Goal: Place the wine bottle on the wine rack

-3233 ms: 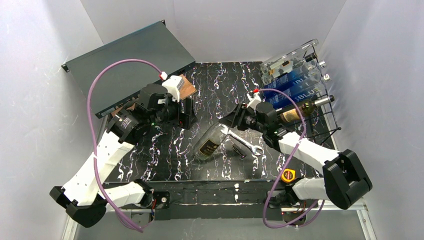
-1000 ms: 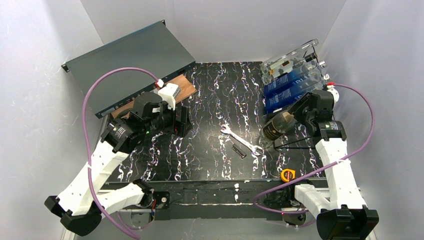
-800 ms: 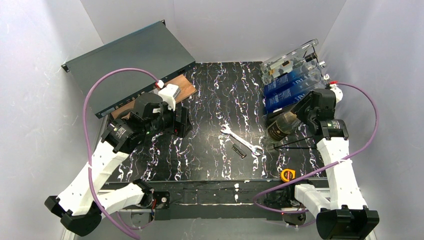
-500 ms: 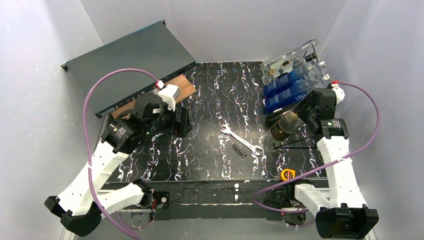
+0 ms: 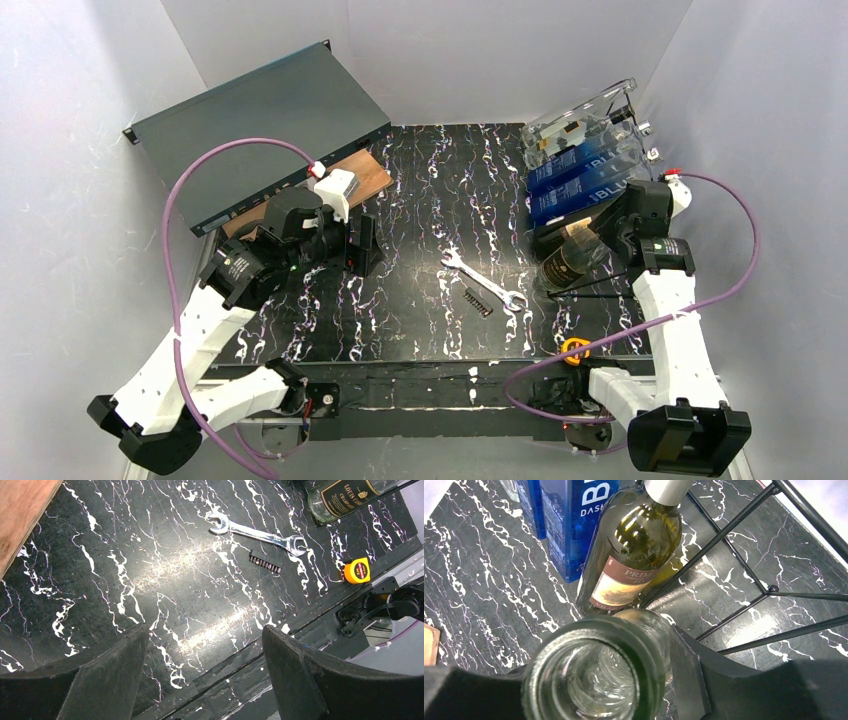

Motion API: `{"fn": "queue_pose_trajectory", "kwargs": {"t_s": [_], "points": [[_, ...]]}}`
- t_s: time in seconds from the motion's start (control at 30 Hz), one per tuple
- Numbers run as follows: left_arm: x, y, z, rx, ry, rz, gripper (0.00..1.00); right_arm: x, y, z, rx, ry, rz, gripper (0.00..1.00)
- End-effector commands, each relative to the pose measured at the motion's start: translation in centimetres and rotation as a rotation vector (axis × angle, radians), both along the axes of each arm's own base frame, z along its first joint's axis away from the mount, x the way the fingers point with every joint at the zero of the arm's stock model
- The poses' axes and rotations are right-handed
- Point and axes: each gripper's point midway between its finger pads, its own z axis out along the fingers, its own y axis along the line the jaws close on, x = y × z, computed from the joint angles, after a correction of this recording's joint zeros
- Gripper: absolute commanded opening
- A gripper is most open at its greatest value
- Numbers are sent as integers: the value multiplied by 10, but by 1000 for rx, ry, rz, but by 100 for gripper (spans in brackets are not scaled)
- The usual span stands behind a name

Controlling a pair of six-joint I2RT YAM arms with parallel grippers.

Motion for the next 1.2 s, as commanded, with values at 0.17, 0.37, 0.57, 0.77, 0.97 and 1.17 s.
{"fn": "queue_pose_trajectory", "kwargs": {"t_s": [0.17,0.37,0.57,0.77,0.97,1.17], "points": [[-5,4,-6,15,13,0,82,22,-6,23,10,-130,-37,1],[-4,4,-9,21,21,0,82,21,-12,12,-1,-85,-60,3],[-4,4,-7,18,16,1,82,18,-18,1,-32,-33,-68,17],[-4,3,-9,16,21,3,82,12,-23,-5,-52,7,-77,29],[-4,2,-8,14,21,0,82,10,-30,-5,-79,23,-92,32],[-4,3,-7,13,16,3,82,6,-40,-4,-133,44,-110,40]]}}
